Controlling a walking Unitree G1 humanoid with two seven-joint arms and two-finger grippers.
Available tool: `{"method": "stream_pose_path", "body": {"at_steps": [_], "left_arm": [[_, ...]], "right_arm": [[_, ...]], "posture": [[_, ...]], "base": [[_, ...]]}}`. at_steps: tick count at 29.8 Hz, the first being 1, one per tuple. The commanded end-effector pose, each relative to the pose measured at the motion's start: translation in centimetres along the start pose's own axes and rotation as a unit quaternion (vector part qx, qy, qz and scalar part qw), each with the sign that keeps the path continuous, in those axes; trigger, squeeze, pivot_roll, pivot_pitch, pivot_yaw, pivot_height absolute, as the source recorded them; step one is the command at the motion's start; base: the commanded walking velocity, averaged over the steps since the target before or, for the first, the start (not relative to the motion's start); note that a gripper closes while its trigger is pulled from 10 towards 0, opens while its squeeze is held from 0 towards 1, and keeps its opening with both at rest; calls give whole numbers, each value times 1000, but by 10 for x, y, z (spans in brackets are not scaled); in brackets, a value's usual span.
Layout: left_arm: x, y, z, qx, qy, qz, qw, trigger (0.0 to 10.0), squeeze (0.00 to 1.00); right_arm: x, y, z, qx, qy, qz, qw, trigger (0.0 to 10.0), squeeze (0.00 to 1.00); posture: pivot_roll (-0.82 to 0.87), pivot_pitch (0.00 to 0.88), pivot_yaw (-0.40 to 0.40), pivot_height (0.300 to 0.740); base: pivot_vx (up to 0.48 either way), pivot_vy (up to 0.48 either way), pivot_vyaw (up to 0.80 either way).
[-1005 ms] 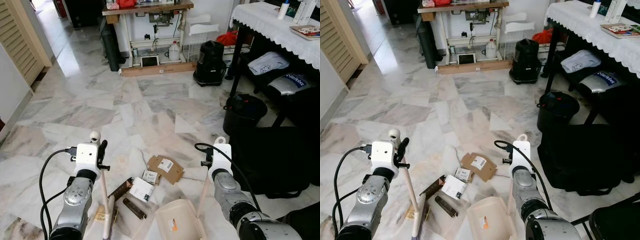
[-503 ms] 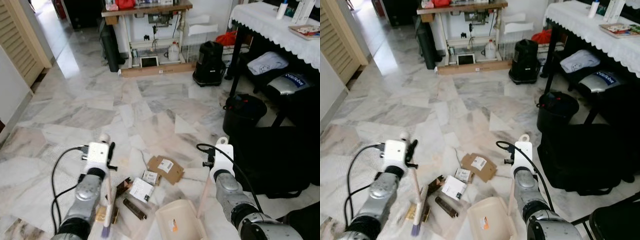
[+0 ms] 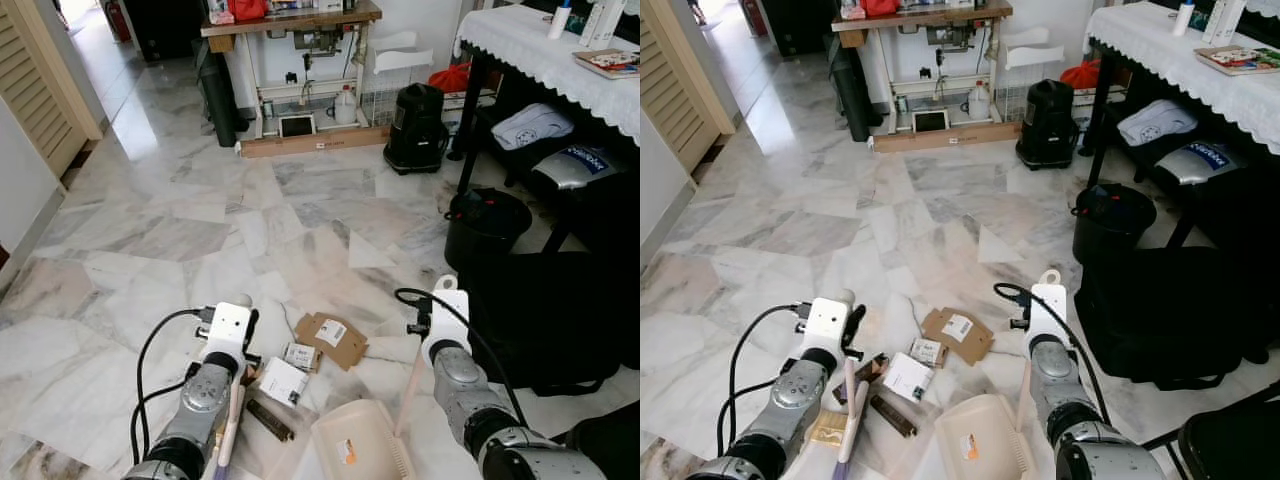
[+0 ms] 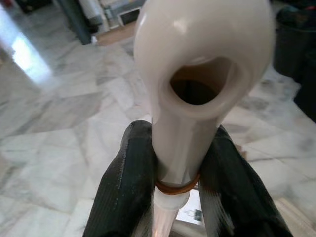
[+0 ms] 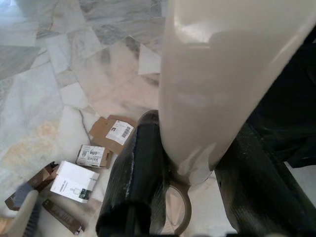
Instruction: Sweep floor
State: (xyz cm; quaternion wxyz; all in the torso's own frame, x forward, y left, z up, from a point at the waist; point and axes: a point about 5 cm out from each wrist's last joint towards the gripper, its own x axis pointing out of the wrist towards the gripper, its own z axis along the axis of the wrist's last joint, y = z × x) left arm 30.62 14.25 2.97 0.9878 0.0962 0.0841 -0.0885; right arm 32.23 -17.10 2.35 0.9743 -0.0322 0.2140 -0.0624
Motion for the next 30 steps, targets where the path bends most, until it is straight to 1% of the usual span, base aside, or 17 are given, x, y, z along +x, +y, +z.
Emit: {"method": "stream_pose_path", "body": {"at_steps": [1, 9, 12, 14, 16, 19, 20, 22, 24, 27, 30], "left_arm": [[-1, -10, -5, -15, 14, -38, 999, 10000, 0], [0, -14, 1, -56, -5, -59, 997, 10000, 0], [0, -15, 2, -62, -9, -64, 996, 10000, 0], [1, -16, 6, -79, -21, -74, 994, 10000, 0], [1, -16, 7, -82, -24, -76, 993, 10000, 0], [2, -18, 16, -114, -45, -88, 989, 10000, 0], [2, -18, 16, -114, -45, -88, 989, 10000, 0], [3, -21, 21, -139, -53, -104, 983, 10000, 0], [3, -22, 23, -148, -55, -109, 981, 10000, 0], [4, -22, 27, -170, -62, -105, 978, 10000, 0], [5, -18, 32, -206, -75, -87, 972, 10000, 0]], "right_arm": [[-2, 0, -8, -2, 18, -3, 1000, 10000, 0], [-2, 5, -7, -5, 20, 3, 1000, 10000, 0], [-2, 6, -7, -5, 20, 4, 1000, 10000, 0], [-2, 7, -7, -5, 21, 5, 1000, 10000, 0], [-2, 7, -7, -5, 21, 5, 1000, 10000, 0], [-2, 8, -7, -5, 22, 6, 1000, 10000, 0], [-2, 8, -7, -5, 22, 6, 1000, 10000, 0], [-2, 8, -7, -6, 23, 6, 1000, 10000, 0], [-2, 8, -7, -6, 24, 6, 1000, 10000, 0], [-1, 8, -6, -8, 24, 6, 1000, 10000, 0], [-1, 9, -6, -8, 25, 7, 1000, 10000, 0]], "posture": [[-221, 0, 97, 740], [-212, 0, 98, 740], [-209, 0, 98, 740], [-205, 0, 97, 740], [-205, 0, 97, 740], [-201, 0, 95, 740], [-201, 0, 95, 740], [-199, 0, 94, 740], [-199, 0, 93, 740], [-196, 0, 92, 740], [-194, 0, 91, 740]], "base": [[0, 0, 0], [0, 0, 0], [0, 0, 0], [0, 0, 0], [0, 0, 0], [0, 0, 0], [0, 0, 0], [0, 0, 0], [0, 0, 0], [0, 0, 0], [0, 0, 0]]}}
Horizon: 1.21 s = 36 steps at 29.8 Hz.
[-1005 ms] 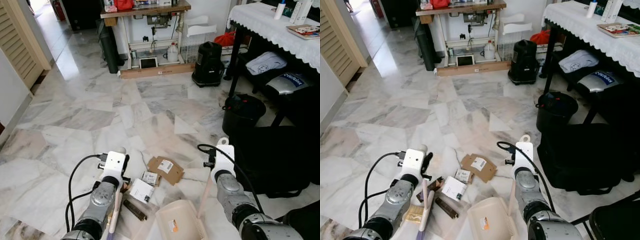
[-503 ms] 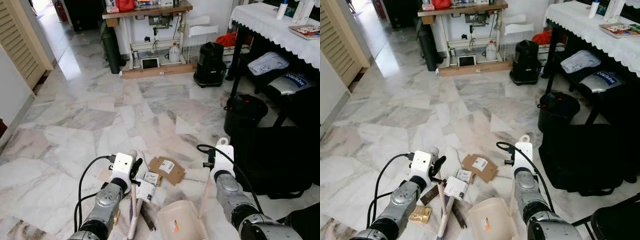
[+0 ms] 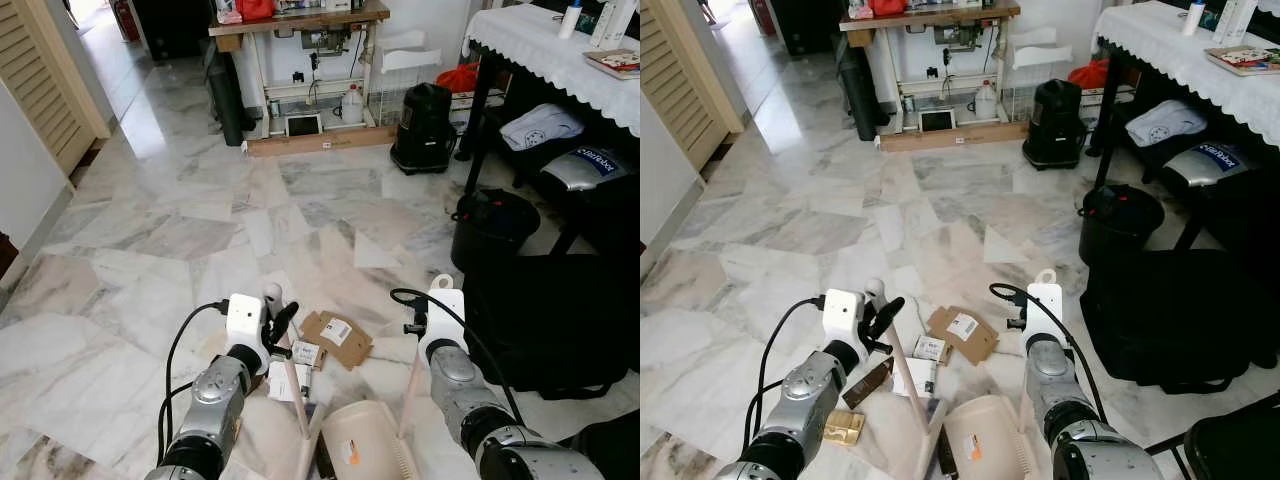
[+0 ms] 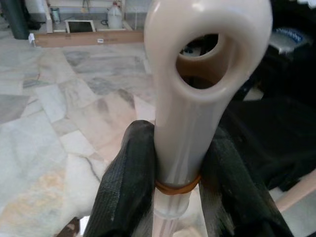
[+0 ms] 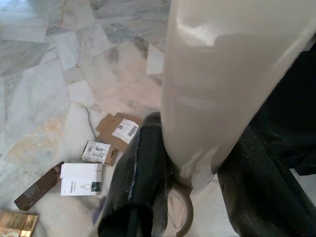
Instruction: Sweep floor
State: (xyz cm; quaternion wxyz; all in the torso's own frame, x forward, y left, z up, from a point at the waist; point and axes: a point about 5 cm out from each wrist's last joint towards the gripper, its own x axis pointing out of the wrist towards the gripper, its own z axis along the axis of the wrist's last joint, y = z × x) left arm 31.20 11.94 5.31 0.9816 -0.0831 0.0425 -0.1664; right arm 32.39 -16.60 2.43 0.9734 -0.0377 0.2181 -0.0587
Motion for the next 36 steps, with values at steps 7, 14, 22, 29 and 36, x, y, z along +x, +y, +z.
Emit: {"method": "stream_pose_path", "body": {"at_steps": [7, 14, 22, 29, 36], "left_arm": [[0, -1, 19, -115, -59, 13, 992, 10000, 0], [-3, -1, 36, -79, -89, 16, 993, 10000, 0], [-20, 0, 75, 64, -176, 72, 980, 10000, 0], [-35, 2, 86, 133, -202, 106, 964, 10000, 0], [-43, 9, 92, 159, -208, 135, 956, 10000, 0]], "right_arm": [[-2, 5, -8, -1, 22, 6, 1000, 10000, 0], [-2, 6, -9, -1, 23, 6, 1000, 10000, 0], [-1, 4, -4, 9, 13, 3, 1000, 10000, 0], [0, -1, 1, 11, -1, 8, 1000, 10000, 0], [1, -14, 7, 23, -22, 10, 999, 10000, 0]], "posture": [[-192, 0, 91, 740], [-188, 0, 94, 740], [-186, 0, 101, 740], [-186, 0, 99, 740], [-189, 0, 96, 740]], "base": [[0, 0, 0], [0, 0, 0], [0, 0, 0], [0, 0, 0], [0, 0, 0]]}}
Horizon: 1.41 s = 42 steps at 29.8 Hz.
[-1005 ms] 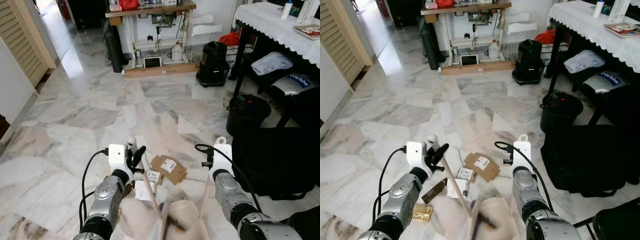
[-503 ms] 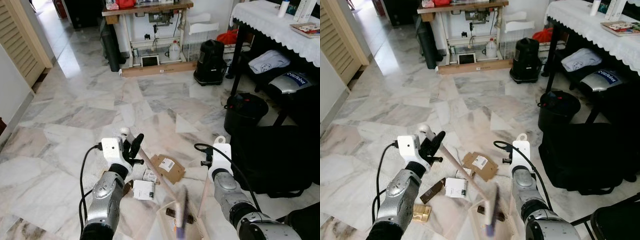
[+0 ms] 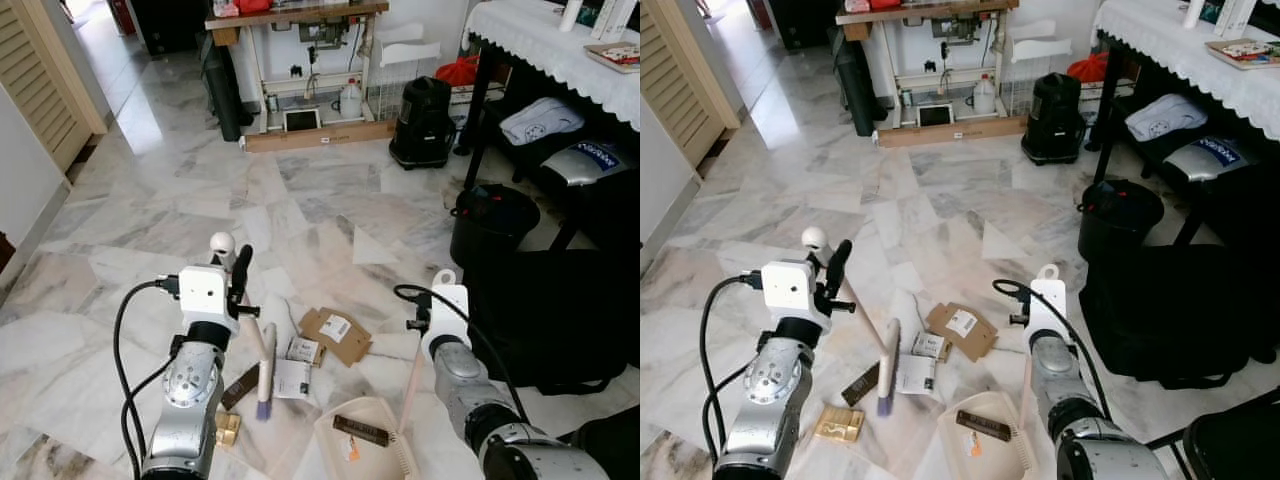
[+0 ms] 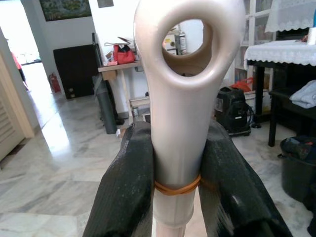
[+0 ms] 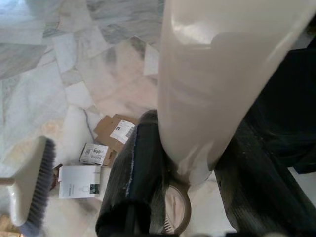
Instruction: Sweep floor
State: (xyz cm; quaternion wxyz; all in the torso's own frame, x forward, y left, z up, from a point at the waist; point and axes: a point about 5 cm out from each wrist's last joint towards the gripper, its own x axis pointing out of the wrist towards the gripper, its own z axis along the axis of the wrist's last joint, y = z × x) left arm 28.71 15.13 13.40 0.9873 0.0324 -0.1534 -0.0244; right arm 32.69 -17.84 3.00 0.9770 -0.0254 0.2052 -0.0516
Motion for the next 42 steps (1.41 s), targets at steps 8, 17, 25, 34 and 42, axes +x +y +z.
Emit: {"method": "stream_pose_path", "body": {"at_steps": [8, 17, 25, 34, 42], "left_arm": [[-3, 9, 10, 35, -20, 15, 999, 10000, 0], [-8, 5, 5, 48, -11, 9, 999, 10000, 0], [-14, 2, 2, 43, -6, 13, 999, 10000, 0], [-25, -1, 2, 58, -7, 24, 998, 10000, 0], [-22, 4, 10, 68, -22, 40, 997, 10000, 0]], "right_arm": [[3, -11, 23, 33, -54, 5, 998, 10000, 0], [6, -3, 48, 54, -100, 23, 993, 10000, 0], [4, 5, 61, 56, -133, 33, 989, 10000, 0], [-3, 15, 67, 92, -159, 39, 982, 10000, 0], [-5, 30, 70, 140, -145, 58, 978, 10000, 0]], "posture": [[-198, 0, 98, 740], [-209, 0, 100, 740], [-216, 0, 102, 740], [-219, 0, 109, 740], [-212, 0, 108, 740]], "base": [[0, 0, 0], [0, 0, 0], [0, 0, 0], [0, 0, 0], [0, 0, 0]]}}
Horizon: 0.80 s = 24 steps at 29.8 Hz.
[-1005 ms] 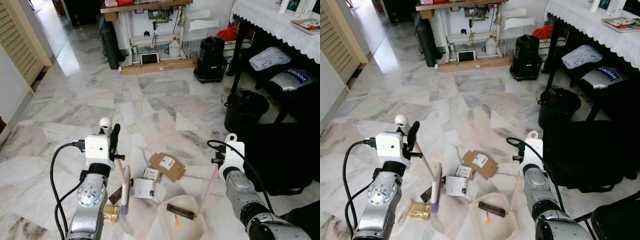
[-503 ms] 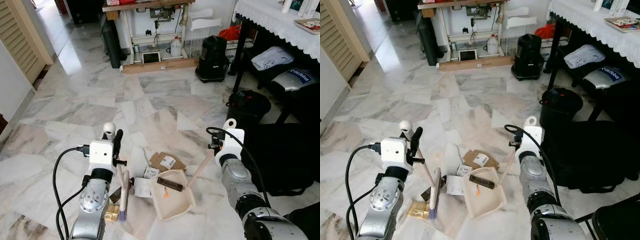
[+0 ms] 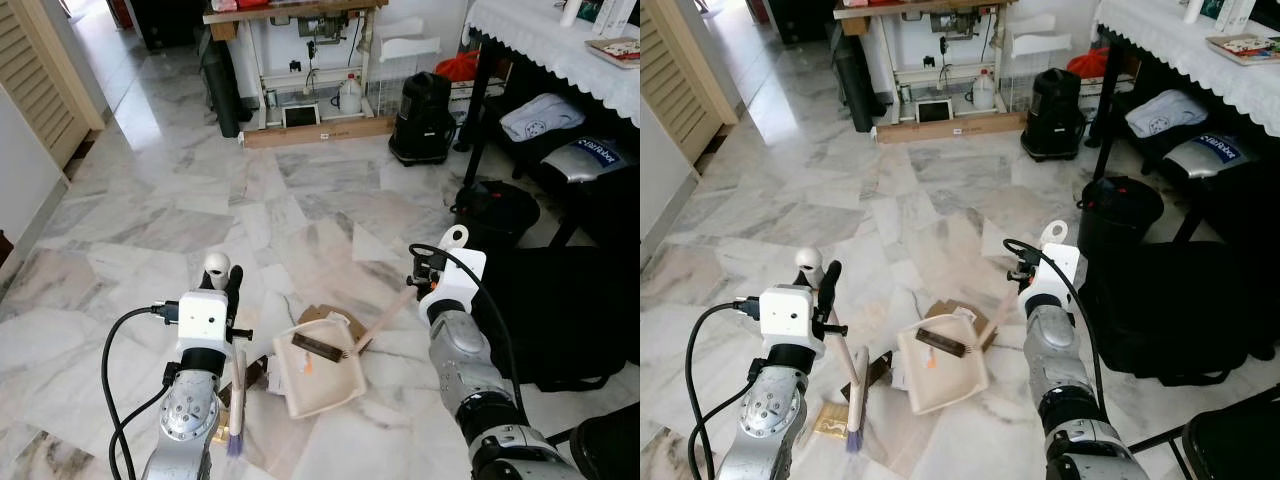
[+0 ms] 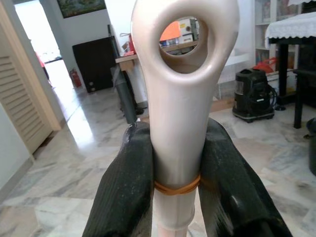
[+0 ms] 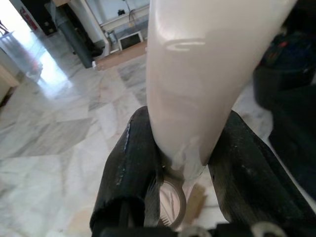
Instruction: Sweep floor
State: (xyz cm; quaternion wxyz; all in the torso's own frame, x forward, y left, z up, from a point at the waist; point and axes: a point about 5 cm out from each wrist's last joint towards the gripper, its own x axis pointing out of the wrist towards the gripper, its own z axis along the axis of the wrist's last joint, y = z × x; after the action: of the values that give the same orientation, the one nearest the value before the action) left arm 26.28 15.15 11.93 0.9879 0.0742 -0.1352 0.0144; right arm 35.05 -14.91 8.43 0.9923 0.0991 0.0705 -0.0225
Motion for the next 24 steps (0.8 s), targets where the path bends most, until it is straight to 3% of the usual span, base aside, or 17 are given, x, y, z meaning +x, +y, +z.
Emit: {"method": "stream_pose_path", "body": {"at_steps": [1, 9, 13, 16, 24], "left_arm": [[6, 8, 17, 21, -45, 14, 999, 10000, 0], [8, 16, 21, 32, -53, 37, 997, 10000, 0], [7, 17, 25, 31, -57, 40, 997, 10000, 0], [4, 18, 26, 29, -59, 46, 997, 10000, 0], [-5, 11, 25, 22, -51, 39, 998, 10000, 0]], "right_arm": [[2, 6, 8, 24, -13, 6, 1000, 10000, 0], [3, 16, 8, 90, 15, -1, 996, 10000, 0], [3, 18, 13, 88, 0, 7, 996, 10000, 0], [1, 22, 19, 55, -24, 27, 998, 10000, 0], [-6, 26, 12, 51, -20, 35, 998, 10000, 0]], "posture": [[-211, 0, 108, 740], [-199, 0, 104, 740], [-196, 0, 105, 740], [-198, 0, 106, 740], [-196, 0, 106, 740]], "base": [[0, 0, 0], [0, 0, 0], [0, 0, 0], [0, 0, 0], [0, 0, 0]]}}
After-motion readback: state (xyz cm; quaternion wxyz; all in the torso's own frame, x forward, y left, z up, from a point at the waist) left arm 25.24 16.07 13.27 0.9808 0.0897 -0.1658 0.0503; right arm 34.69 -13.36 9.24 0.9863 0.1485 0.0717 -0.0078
